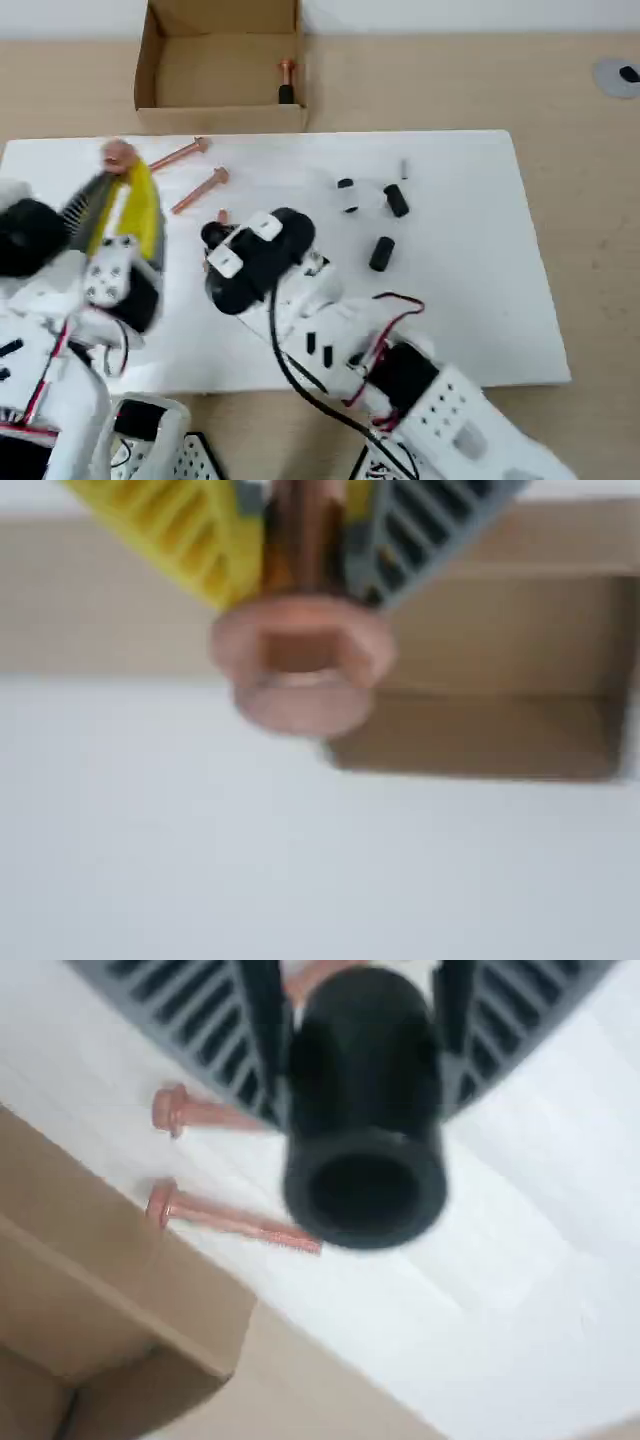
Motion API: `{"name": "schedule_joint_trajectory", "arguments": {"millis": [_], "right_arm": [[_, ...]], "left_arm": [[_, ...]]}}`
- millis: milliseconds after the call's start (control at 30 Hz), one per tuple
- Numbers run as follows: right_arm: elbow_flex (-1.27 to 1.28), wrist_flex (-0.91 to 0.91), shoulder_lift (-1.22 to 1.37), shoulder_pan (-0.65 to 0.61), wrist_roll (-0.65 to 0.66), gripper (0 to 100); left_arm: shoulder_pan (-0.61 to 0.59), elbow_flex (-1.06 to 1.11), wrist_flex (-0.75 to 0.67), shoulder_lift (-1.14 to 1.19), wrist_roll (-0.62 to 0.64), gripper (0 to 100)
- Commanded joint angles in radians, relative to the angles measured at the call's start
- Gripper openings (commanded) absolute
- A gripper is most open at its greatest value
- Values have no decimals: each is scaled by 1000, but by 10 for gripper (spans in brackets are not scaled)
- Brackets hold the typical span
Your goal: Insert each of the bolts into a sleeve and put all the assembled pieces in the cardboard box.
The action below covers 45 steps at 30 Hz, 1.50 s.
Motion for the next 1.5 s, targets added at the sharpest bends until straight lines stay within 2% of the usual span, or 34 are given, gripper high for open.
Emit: {"name": "schedule_joint_trajectory", "arguments": {"millis": [0,433,633,867,1067,1267,1467], "right_arm": [[-7,-64,33,-10,-9,10],[-7,-64,35,-2,-9,9],[-16,-69,35,-2,-9,9],[-50,-64,35,30,-9,9],[-61,-71,35,31,-11,9],[-85,-69,35,33,-146,9],[-82,-63,35,35,-155,9]], "left_arm": [[138,-120,51,-4,54,5],[152,-135,63,-7,63,4],[152,-206,152,-5,63,4],[157,-203,155,-4,64,4],[152,-60,40,-8,61,4],[152,68,-98,-7,61,5],[152,86,-120,-5,57,5]]}}
